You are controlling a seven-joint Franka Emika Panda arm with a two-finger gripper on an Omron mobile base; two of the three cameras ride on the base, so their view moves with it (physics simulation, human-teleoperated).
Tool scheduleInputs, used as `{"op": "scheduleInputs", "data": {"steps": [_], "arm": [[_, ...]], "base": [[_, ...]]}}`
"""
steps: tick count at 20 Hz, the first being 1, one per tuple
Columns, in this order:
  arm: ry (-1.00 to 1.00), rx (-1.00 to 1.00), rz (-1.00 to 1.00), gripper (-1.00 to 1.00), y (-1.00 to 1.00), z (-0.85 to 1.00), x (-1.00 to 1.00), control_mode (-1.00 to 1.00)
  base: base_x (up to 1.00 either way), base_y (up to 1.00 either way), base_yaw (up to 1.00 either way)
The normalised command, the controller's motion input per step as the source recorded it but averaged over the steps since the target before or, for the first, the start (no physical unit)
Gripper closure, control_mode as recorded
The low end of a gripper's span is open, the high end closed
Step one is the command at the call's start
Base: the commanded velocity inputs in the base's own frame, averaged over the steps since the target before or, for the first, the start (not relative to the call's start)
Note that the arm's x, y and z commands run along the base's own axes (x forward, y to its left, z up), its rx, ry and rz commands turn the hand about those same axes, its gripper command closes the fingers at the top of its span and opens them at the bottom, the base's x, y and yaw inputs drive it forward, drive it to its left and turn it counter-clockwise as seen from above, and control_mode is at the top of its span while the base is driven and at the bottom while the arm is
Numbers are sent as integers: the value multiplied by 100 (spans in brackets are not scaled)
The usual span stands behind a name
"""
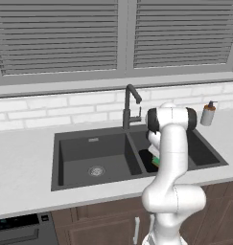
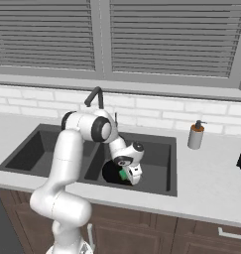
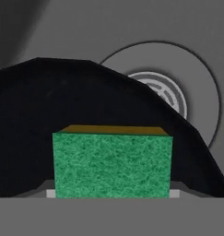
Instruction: Pick the pan and sponge and place them into the sink. Then turn on the water.
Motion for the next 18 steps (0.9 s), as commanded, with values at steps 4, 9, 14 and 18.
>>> {"op": "scheduleInputs", "data": {"steps": [4, 9, 14, 18], "arm": [[0, 0, 2, 100, -11, -31, 25, -100], [-1, 2, 2, -100, -8, -13, 9, -100], [-9, 13, 1, -100, -12, 0, 0, -100], [-1, 15, 0, -100, -1, 3, 0, -100]], "base": [[0, 0, 0], [0, 0, 0], [0, 0, 0], [0, 0, 0]]}}
